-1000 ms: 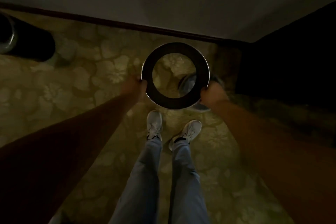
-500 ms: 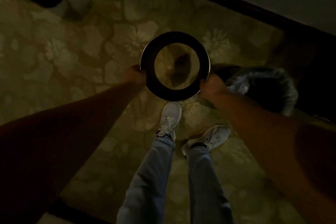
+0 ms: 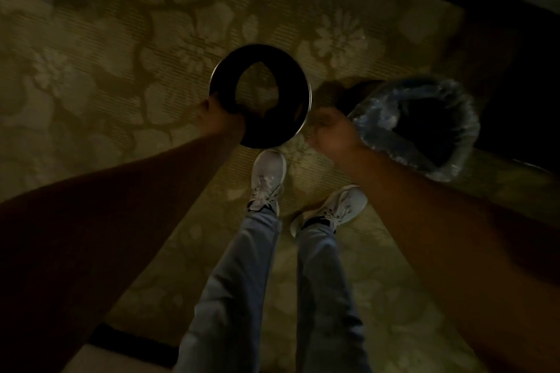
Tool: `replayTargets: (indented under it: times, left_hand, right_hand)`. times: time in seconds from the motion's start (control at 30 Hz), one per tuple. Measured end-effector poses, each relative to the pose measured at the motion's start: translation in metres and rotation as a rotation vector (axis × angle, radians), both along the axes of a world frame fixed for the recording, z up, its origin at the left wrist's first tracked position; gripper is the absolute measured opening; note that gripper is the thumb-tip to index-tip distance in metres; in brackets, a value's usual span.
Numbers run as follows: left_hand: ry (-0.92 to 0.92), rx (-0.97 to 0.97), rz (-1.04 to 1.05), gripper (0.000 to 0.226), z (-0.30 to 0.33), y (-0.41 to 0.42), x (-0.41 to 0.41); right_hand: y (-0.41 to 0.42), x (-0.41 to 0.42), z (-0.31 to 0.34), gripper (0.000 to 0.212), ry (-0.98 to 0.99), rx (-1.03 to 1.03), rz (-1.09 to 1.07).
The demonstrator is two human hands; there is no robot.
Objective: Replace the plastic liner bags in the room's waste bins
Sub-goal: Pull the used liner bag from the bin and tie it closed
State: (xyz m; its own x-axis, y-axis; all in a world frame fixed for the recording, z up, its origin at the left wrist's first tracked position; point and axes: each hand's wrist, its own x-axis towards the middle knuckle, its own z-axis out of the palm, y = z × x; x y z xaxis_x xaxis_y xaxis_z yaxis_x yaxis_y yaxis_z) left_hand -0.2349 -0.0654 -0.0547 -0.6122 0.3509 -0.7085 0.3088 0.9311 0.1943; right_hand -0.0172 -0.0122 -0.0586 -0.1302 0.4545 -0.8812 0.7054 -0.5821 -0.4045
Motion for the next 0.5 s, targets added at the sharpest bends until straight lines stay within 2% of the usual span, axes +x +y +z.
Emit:
replayTargets:
  times: [0.03,0.1,0.2,0.27,0.3,0.37,0.4,0.43,0.5]
  left_hand:
    - [0.007,-0.011,-0.076,0.062,0.01,0.005,0.014]
    - [-0.091,0.018,-0.171,0.055,0.029,0.022,0.045]
    - [-0.418,0.016,-0.22,0.035,0.044,0.046,0.098]
    - [-0.559,0.016,-0.153,0.025,0.041,0.055,0.131]
    - [-0.604,0.003,-0.1,0.034,0.034,0.056,0.144]
    - [-0.629,-0.041,-0.058,0.082,0.016,0.058,0.164]
    - [-0.627,-0.047,-0.049,0.097,0.011,0.058,0.174]
    - [-0.641,-0.036,-0.046,0.099,0.007,0.059,0.181]
    - [-0.692,-0.011,-0.047,0.077,-0.002,0.062,0.193]
  right_hand:
    - [0.003,0.012,0.012,0.044,-0.012,0.018,-0.028]
    - [0.01,0.042,0.03,0.044,-0.035,0.067,-0.089]
    - [0.016,0.095,0.043,0.03,-0.152,0.219,-0.18]
    - [0.015,0.135,0.046,0.029,-0.289,0.35,-0.217]
    - [0.013,0.155,0.045,0.037,-0.354,0.375,-0.265]
    - [0.005,0.192,0.037,0.061,-0.477,0.378,-0.351]
    - [0.0,0.209,0.03,0.074,-0.528,0.346,-0.382]
    - [-0.003,0.222,0.025,0.087,-0.543,0.293,-0.427]
    - [-0.008,0.241,0.01,0.103,-0.494,0.161,-0.55]
